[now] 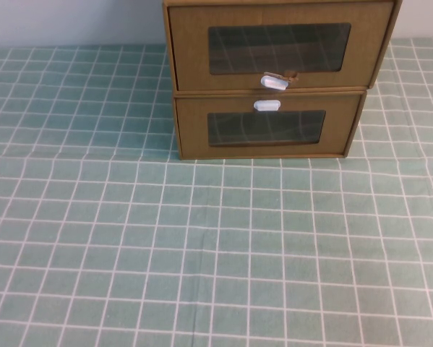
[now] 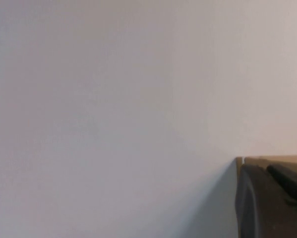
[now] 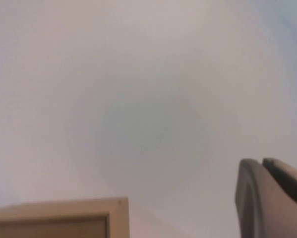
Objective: Open the shoe box
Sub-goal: 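Pull the top drawer of the cardboard box fully open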
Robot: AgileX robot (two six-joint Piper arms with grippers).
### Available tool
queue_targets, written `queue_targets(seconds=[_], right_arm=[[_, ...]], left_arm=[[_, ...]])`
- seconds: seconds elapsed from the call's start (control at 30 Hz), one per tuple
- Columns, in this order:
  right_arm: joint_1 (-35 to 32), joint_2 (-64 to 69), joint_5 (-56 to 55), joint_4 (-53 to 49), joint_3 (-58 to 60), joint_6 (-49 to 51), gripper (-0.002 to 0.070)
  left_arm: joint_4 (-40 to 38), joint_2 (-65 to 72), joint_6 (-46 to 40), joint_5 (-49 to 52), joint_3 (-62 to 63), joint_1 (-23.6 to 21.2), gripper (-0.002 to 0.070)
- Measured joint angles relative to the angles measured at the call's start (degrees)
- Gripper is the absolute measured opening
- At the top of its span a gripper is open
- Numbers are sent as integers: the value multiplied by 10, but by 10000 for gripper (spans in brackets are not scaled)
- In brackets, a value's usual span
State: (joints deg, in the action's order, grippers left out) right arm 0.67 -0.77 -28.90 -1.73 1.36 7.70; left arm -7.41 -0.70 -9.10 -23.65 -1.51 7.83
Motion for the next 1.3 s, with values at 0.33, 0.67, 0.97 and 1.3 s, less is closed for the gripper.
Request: queue_targets(seconds=[0.33, 0.67, 0.97, 1.3], right_arm=[[0, -1, -252, 33, -26, 1, -14], [0, 42, -74, 148, -282, 1, -13], [0, 217, 225, 168, -513, -11, -14], [0, 449, 580, 116, -656, -57, -13]], left_arm=[[-77, 0, -1, -160, 37, 0, -5], [-80, 40, 15, -99, 213, 0, -5], [-80, 238, 8, 182, 461, 0, -5], [-49, 557, -8, 540, 698, 0, -5]])
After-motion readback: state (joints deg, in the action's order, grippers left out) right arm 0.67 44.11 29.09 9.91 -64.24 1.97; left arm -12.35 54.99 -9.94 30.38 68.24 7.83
